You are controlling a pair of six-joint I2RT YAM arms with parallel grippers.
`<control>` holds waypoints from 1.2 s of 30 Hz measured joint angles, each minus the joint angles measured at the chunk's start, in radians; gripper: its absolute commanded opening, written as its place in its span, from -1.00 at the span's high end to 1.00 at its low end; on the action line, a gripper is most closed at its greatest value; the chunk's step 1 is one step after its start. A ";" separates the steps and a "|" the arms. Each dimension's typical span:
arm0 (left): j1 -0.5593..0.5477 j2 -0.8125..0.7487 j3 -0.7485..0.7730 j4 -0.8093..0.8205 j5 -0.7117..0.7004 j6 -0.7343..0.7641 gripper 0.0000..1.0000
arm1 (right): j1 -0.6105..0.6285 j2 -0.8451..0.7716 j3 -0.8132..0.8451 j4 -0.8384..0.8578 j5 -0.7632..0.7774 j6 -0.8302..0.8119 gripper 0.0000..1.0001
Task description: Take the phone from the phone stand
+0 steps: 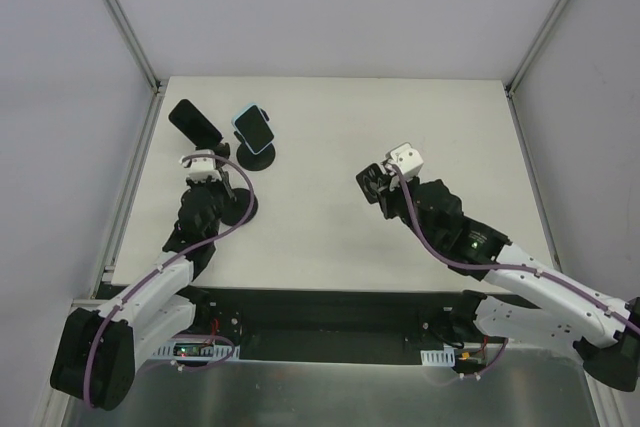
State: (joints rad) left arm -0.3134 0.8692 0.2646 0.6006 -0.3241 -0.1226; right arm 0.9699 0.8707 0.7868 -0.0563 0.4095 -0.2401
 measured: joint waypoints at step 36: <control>-0.676 -0.027 0.353 -0.440 0.093 0.204 -0.98 | -0.011 0.221 0.304 -0.391 0.003 0.439 0.98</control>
State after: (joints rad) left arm -0.9897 0.8421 0.6174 0.1604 -0.2314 0.0814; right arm 0.9585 1.0920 1.0904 -0.4469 0.4122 0.1993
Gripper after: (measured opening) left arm 0.990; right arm 0.157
